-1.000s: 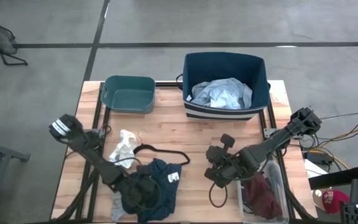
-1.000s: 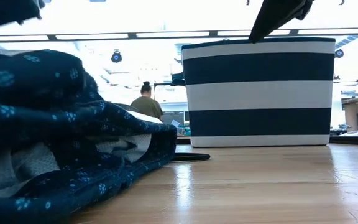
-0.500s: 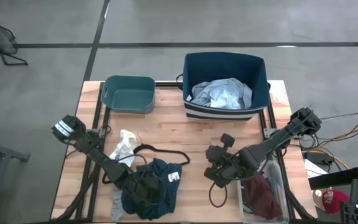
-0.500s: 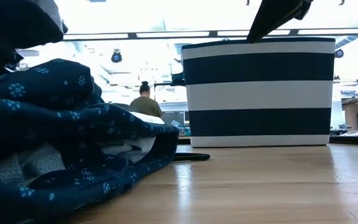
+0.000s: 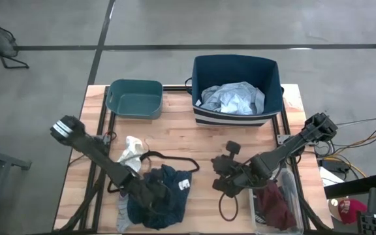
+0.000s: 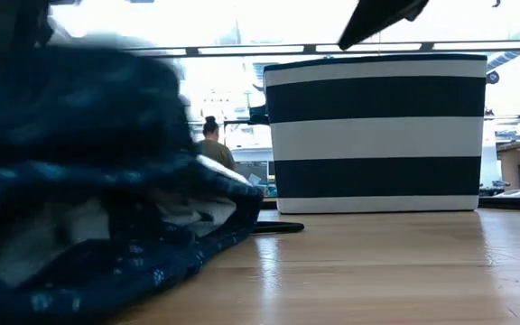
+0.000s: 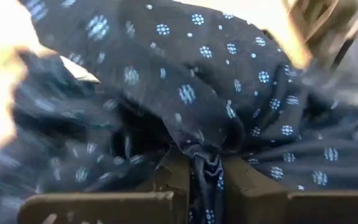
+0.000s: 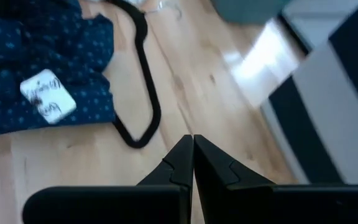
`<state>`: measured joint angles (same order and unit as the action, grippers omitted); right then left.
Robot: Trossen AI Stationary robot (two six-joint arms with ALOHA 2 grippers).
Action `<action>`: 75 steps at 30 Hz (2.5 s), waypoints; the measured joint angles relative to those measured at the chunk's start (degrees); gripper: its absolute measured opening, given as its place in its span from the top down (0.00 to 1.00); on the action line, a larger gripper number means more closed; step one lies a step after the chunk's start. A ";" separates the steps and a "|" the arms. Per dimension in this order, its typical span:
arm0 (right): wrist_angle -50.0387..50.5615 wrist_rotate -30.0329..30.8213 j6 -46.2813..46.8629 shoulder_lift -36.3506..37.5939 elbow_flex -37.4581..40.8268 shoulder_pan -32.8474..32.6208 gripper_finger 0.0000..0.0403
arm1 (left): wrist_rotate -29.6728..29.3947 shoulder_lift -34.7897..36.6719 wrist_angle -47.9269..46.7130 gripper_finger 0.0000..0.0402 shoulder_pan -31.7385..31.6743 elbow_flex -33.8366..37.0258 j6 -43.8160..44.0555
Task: Pick & Place Cloths
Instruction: Put the blue polo shirt into the blue bin
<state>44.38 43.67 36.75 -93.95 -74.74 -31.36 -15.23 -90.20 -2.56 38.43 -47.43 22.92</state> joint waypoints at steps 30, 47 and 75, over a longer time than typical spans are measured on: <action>-32.66 2.25 -17.50 0.00 12.16 1.13 0.88 | -29.91 21.14 -12.02 0.91 -13.67 -15.37 -18.86; -73.06 1.31 -26.67 0.00 25.41 3.23 0.29 | -25.86 21.18 -1.11 0.91 -15.59 -31.43 -31.67; -75.13 -16.94 -34.79 -1.47 19.89 13.98 0.97 | -12.20 15.47 -3.06 0.89 -19.01 -35.89 -30.41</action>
<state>-30.75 26.73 1.95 -95.42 -54.85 -17.37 -27.43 -74.73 -5.62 19.41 -83.32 -7.50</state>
